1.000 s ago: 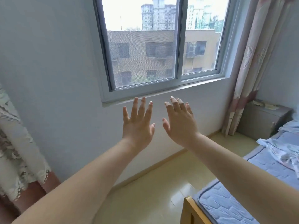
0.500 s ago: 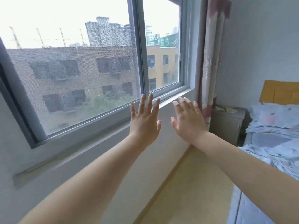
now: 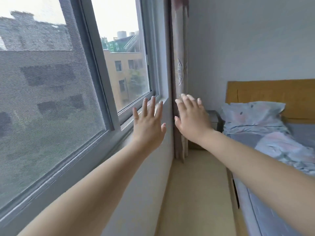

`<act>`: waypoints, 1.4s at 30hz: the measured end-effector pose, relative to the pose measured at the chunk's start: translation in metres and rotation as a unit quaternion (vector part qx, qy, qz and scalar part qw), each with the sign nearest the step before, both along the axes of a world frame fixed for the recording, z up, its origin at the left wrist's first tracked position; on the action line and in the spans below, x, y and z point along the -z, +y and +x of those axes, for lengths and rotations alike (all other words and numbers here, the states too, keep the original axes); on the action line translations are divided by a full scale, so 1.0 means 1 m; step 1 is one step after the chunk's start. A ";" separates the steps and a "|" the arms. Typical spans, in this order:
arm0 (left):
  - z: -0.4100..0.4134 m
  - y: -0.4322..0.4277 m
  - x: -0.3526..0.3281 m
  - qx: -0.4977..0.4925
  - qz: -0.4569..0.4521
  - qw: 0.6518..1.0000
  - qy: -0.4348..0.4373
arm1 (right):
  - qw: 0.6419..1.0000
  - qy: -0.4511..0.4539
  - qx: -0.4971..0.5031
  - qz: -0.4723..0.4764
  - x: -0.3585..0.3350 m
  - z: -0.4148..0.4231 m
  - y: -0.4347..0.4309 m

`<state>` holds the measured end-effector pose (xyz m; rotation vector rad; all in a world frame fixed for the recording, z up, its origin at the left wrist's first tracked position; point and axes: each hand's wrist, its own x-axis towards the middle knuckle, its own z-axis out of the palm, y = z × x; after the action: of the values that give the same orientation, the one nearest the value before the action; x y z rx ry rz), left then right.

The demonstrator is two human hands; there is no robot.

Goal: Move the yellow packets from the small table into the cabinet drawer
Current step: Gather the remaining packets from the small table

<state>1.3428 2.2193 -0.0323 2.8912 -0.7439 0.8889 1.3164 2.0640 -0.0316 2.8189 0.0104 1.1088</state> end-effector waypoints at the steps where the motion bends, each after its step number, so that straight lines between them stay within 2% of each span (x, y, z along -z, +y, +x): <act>1: 0.025 -0.007 0.000 0.015 0.002 1.000 0.007 | 1.000 0.004 0.014 0.008 -0.001 0.022 -0.004; 7: 0.163 -0.066 -0.003 0.099 -0.006 0.994 0.035 | 0.996 0.013 0.077 0.045 -0.004 0.132 -0.054; 15: 0.324 -0.205 0.046 0.181 0.013 0.983 0.031 | 0.986 0.059 0.147 0.051 0.036 0.261 -0.189; 24: 0.513 -0.403 0.065 0.207 0.053 0.976 0.046 | 0.976 0.101 0.181 0.070 0.050 0.427 -0.382; 30: 0.629 -0.507 0.101 0.214 0.044 0.970 0.105 | 0.964 0.153 0.202 0.078 0.077 0.541 -0.484; 36: 0.773 -0.618 0.133 0.228 0.055 0.964 0.125 | 0.951 0.194 0.224 0.090 0.119 0.681 -0.584; 42: 0.917 -0.740 0.155 0.249 0.106 0.949 0.164 | 0.934 0.225 0.259 0.098 0.138 0.820 -0.695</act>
<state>2.2596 1.4791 -0.1870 2.6892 -1.5016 0.2792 2.1368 1.3691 -0.1697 2.9049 -0.7902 0.3575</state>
